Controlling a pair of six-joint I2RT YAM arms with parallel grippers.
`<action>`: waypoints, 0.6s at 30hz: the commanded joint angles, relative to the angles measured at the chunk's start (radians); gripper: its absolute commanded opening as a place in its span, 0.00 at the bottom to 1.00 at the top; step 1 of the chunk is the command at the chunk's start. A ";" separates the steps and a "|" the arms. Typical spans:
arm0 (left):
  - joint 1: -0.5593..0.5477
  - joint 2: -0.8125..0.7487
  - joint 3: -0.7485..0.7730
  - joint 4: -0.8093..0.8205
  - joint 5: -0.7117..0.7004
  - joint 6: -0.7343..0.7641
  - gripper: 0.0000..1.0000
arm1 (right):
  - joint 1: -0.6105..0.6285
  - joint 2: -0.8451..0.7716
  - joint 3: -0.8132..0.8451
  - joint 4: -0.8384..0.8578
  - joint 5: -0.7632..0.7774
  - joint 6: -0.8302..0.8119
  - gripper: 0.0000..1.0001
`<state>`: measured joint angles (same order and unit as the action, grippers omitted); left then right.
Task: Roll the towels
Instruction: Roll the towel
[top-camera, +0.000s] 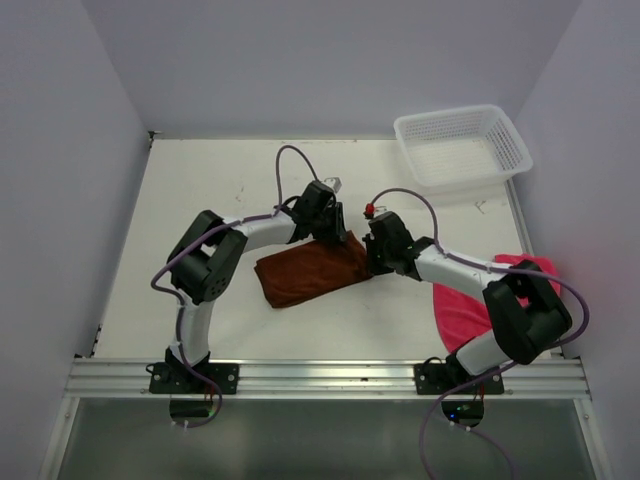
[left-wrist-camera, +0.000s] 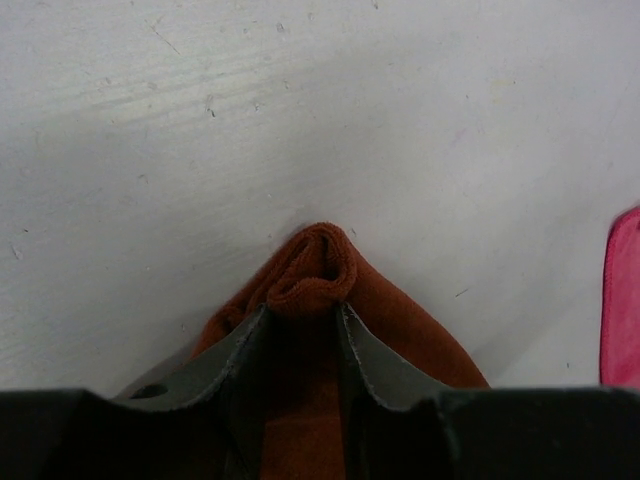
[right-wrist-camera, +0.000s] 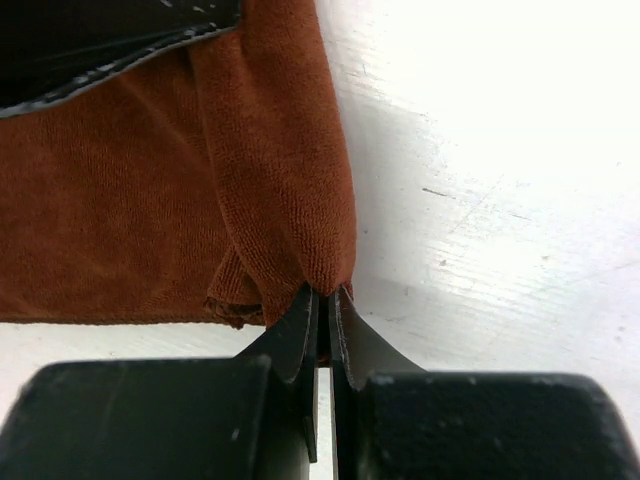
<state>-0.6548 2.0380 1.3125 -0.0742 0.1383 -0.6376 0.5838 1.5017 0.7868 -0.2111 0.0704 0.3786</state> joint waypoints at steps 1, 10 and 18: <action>0.014 -0.053 -0.015 0.007 0.003 -0.005 0.35 | 0.045 -0.041 0.055 -0.102 0.146 -0.105 0.00; 0.015 -0.096 -0.007 -0.001 0.014 -0.013 0.41 | 0.139 -0.044 0.023 -0.065 0.331 -0.116 0.00; 0.035 -0.125 -0.010 -0.021 0.018 -0.013 0.42 | 0.244 -0.002 0.012 -0.044 0.517 -0.098 0.00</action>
<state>-0.6361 1.9633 1.3106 -0.0914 0.1543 -0.6445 0.7952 1.4921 0.7937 -0.2771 0.4618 0.2794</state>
